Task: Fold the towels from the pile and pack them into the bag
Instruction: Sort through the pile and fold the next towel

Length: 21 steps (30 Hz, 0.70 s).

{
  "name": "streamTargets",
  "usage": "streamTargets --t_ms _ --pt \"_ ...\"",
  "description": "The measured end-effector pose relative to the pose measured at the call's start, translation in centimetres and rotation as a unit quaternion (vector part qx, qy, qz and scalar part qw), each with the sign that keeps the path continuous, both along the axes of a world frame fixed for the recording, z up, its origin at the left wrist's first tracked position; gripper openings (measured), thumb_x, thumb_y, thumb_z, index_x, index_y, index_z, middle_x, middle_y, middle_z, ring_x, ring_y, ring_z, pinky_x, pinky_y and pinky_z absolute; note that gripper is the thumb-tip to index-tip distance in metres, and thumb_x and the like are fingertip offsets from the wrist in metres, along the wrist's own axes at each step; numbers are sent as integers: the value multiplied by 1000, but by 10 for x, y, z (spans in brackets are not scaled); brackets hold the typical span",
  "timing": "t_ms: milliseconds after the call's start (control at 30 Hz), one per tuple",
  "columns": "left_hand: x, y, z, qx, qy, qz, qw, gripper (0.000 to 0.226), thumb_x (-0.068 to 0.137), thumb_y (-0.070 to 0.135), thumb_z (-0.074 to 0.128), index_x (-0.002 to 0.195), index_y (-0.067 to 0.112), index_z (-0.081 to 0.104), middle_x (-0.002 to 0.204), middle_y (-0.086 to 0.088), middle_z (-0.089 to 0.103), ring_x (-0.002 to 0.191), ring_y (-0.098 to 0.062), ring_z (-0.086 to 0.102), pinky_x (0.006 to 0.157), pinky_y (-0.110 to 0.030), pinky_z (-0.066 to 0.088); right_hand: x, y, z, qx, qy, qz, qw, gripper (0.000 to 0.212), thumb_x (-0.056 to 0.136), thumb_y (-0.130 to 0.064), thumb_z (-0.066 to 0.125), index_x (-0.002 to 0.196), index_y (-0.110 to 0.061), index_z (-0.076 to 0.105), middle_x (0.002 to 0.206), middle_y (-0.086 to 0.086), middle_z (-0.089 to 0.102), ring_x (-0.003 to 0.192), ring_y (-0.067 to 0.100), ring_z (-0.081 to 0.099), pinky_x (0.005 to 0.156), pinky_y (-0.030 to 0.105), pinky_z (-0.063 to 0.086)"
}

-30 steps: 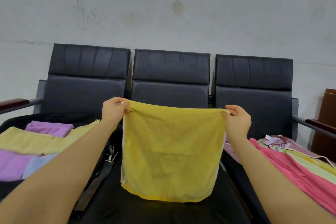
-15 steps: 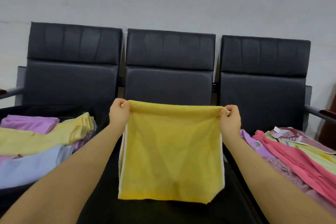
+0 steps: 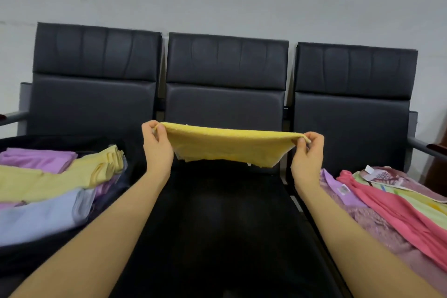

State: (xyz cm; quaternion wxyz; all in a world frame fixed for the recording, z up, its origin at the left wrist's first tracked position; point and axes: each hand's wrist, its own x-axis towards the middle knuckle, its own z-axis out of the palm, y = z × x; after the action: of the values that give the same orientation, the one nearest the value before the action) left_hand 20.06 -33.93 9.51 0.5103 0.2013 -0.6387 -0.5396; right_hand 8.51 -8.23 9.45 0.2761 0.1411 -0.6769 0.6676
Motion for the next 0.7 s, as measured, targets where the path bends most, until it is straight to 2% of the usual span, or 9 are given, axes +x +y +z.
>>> streamTargets --t_ms 67,133,167,233,267,367,533,633,700 --pt "16 9 -27 35 -69 20 997 10 102 39 33 106 33 40 115 -9 45 104 -28 44 80 -37 37 14 8 -24 22 -12 -10 1000 7 101 -11 41 103 -18 43 93 -1 52 79 3 51 68 16 42" --pt "30 17 -51 53 -139 46 988 14 100 42 33 106 32 42 114 -10 39 105 -32 38 83 -42 36 23 14 -48 38 -35 -29 998 6 101 -15 42 99 -19 46 88 -3 53 78 4 51 75 22 46" --pt "35 19 -62 52 -159 60 984 16 100 41 34 107 30 44 113 -11 38 108 -34 37 88 -45 37 25 15 -60 48 -50 -46 997 7 100 -20 43 96 -21 48 85 -4 54 79 9 53 83 32 48" --pt "43 22 -80 61 -197 76 976 18 100 37 36 110 27 46 117 -16 40 115 -38 35 94 -47 33 29 18 -80 74 -78 -76 991 12 95 -30 43 90 -23 52 84 -2 58 88 22 56 95 53 42" --pt "46 21 -89 63 -219 80 970 19 100 36 37 112 25 47 121 -19 41 117 -38 34 96 -47 32 30 19 -89 87 -94 -82 988 13 93 -30 44 89 -22 53 86 1 58 92 27 55 97 56 38" --pt "45 12 -115 26 -272 96 957 19 99 31 40 109 19 52 117 -20 52 115 -38 40 98 -43 25 33 22 -107 135 -162 -86 974 10 97 -22 47 94 -18 55 89 4 58 94 27 52 102 46 32" --pt "30 0 -138 -64 -350 81 931 15 99 24 41 97 14 52 89 -9 59 97 -33 54 98 -39 24 21 21 -127 185 -224 -44 956 14 98 -13 45 100 -5 57 95 8 56 89 23 51 75 32 35" --pt "14 -3 -139 -124 -390 76 909 18 101 23 42 102 9 53 85 -7 56 98 -33 54 97 -39 26 6 16 -134 221 -254 -34 941 14 100 -14 41 101 -6 53 99 8 53 88 20 47 76 32 37" --pt "0 -7 -137 -152 -389 74 906 19 101 22 41 104 7 53 83 -7 56 90 -32 52 94 -39 28 -3 11 -135 220 -247 -43 943 12 101 -15 39 100 -9 50 98 7 52 89 21 48 76 34 39"
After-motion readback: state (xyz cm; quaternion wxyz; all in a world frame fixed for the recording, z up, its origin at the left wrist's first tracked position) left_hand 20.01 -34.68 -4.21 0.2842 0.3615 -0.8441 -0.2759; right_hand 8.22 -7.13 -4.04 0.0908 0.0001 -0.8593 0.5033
